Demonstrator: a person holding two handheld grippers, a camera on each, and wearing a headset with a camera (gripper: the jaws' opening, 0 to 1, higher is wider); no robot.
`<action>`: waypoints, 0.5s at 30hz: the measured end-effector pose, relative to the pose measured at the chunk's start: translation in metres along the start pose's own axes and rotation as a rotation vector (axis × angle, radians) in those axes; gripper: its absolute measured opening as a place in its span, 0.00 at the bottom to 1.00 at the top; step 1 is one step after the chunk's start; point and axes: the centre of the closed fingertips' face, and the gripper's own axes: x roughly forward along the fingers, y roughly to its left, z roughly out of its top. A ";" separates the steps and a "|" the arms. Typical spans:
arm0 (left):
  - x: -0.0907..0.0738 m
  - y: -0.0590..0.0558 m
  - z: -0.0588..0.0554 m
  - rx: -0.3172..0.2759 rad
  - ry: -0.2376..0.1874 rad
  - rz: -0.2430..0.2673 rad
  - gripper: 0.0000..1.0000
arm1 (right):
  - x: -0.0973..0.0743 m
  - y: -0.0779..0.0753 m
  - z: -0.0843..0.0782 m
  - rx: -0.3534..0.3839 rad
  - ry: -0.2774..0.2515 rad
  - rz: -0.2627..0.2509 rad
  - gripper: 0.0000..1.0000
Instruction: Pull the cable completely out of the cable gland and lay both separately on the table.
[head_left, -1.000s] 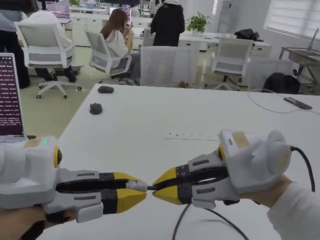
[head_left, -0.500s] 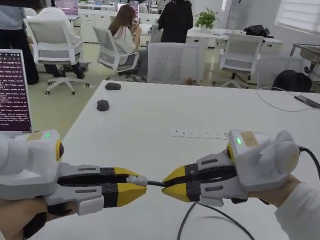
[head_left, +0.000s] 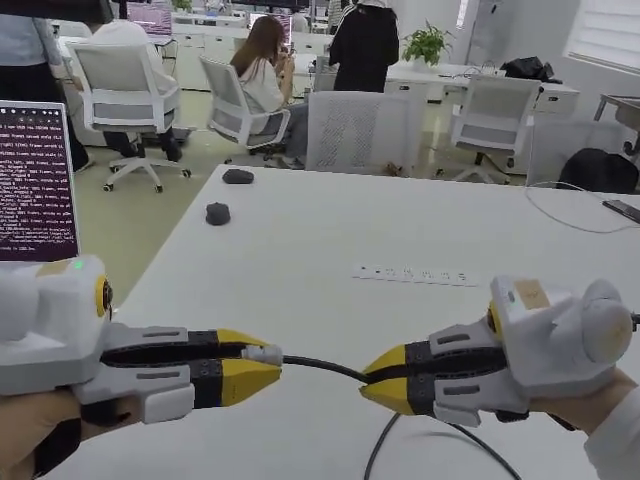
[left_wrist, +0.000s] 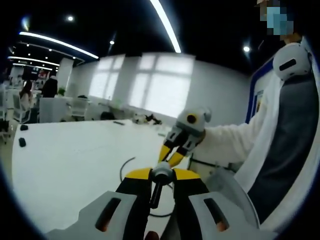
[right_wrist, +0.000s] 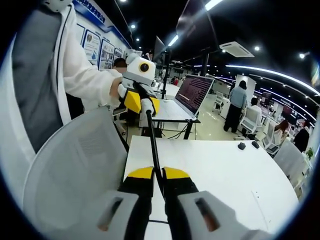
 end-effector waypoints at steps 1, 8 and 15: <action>0.001 0.000 0.001 0.003 -0.002 -0.001 0.16 | 0.000 0.000 0.000 -0.003 0.004 -0.002 0.04; 0.004 -0.003 0.007 0.036 -0.032 0.001 0.16 | 0.000 0.001 -0.004 0.012 0.008 -0.011 0.05; 0.007 0.000 0.010 0.036 -0.044 0.018 0.16 | 0.011 -0.001 0.006 0.028 -0.023 -0.023 0.20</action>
